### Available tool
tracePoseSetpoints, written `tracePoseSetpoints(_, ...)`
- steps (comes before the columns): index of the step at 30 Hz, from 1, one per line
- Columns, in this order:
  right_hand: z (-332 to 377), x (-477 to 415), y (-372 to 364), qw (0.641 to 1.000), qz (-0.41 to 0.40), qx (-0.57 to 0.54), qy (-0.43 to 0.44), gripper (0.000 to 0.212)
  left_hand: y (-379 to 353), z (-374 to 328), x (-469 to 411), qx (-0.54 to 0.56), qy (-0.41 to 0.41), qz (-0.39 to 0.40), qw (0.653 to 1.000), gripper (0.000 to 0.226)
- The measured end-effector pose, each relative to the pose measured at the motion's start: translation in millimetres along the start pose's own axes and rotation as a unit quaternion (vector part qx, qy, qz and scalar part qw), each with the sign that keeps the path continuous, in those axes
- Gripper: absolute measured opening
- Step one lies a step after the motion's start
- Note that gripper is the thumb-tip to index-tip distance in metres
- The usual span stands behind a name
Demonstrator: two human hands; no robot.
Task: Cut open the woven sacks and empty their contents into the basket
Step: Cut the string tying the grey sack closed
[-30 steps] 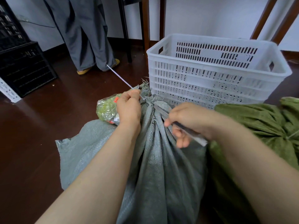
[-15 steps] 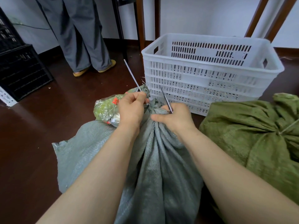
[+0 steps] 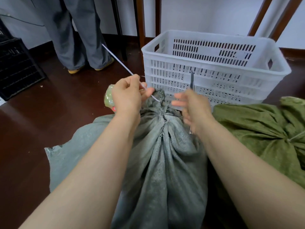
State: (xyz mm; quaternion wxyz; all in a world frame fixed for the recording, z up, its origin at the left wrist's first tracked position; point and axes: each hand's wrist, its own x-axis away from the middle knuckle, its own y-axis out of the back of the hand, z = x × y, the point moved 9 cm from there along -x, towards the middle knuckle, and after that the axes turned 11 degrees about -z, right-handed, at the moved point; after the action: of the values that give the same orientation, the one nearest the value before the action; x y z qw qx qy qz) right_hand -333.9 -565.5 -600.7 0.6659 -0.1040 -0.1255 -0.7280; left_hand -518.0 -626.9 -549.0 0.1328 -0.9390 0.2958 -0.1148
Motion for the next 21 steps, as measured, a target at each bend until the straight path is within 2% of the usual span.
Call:
tracePoseSetpoints(3,17,6,-26,0.99,0.136,0.004,-0.038,0.049,-25,17,-3,-0.017,0.043,0.043,0.998,0.028)
tracePoseSetpoints(5,21,6,-33,0.985,0.165,0.042,-0.029,0.04,-42,23,-4,-0.048,0.05,0.074,0.995,0.027)
tracePoseSetpoints(7,30,-1,-25,0.991,0.129,0.028,-0.023,0.021,-57,26,-5,-0.058,0.075,0.07,0.993,0.028)
tracePoseSetpoints(9,39,-9,-14,0.993,0.107,0.0,-0.049,0.015,-68,25,-4,-0.041,0.14,0.025,0.989,0.025)
tracePoseSetpoints(12,52,-15,6,0.987,0.108,-0.023,-0.118,0.015,-85,22,6,-0.002,0.235,-0.045,0.971,0.019)
tracePoseSetpoints(14,62,-19,30,0.986,0.079,-0.024,-0.146,0.01,-102,18,18,-0.019,0.264,-0.049,0.963,0.017)
tracePoseSetpoints(18,76,-20,98,0.981,0.001,-0.051,-0.189,0.015,-135,21,46,-0.039,0.313,-0.072,0.946,0.008)
tracePoseSetpoints(21,77,-8,158,0.973,-0.047,-0.069,-0.214,0.014,-161,23,72,-0.048,0.355,-0.062,0.931,0.007)
